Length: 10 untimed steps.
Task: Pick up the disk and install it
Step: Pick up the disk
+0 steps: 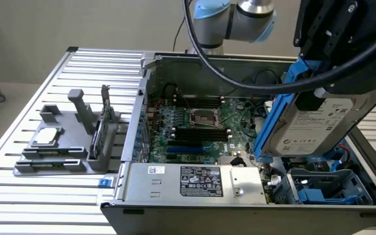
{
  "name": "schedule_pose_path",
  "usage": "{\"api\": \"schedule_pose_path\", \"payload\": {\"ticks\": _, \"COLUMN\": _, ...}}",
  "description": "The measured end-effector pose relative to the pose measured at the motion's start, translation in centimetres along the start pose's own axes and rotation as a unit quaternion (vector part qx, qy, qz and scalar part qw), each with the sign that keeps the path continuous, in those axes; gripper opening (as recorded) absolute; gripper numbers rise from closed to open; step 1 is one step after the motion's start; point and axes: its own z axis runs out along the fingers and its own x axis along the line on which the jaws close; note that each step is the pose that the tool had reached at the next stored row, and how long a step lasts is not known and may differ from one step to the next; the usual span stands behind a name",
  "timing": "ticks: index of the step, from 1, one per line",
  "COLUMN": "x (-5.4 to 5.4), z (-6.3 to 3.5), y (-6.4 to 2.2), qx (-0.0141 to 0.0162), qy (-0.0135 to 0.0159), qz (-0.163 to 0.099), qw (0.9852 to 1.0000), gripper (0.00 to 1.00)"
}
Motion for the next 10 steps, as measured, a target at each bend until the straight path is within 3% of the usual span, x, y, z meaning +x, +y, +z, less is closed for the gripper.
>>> {"api": "schedule_pose_path", "payload": {"ticks": 10, "x": 1.8, "z": 1.01, "y": -4.14, "qx": 0.0000, "qy": -0.0002, "qz": 0.000, "qw": 1.0000, "gripper": 0.33}}
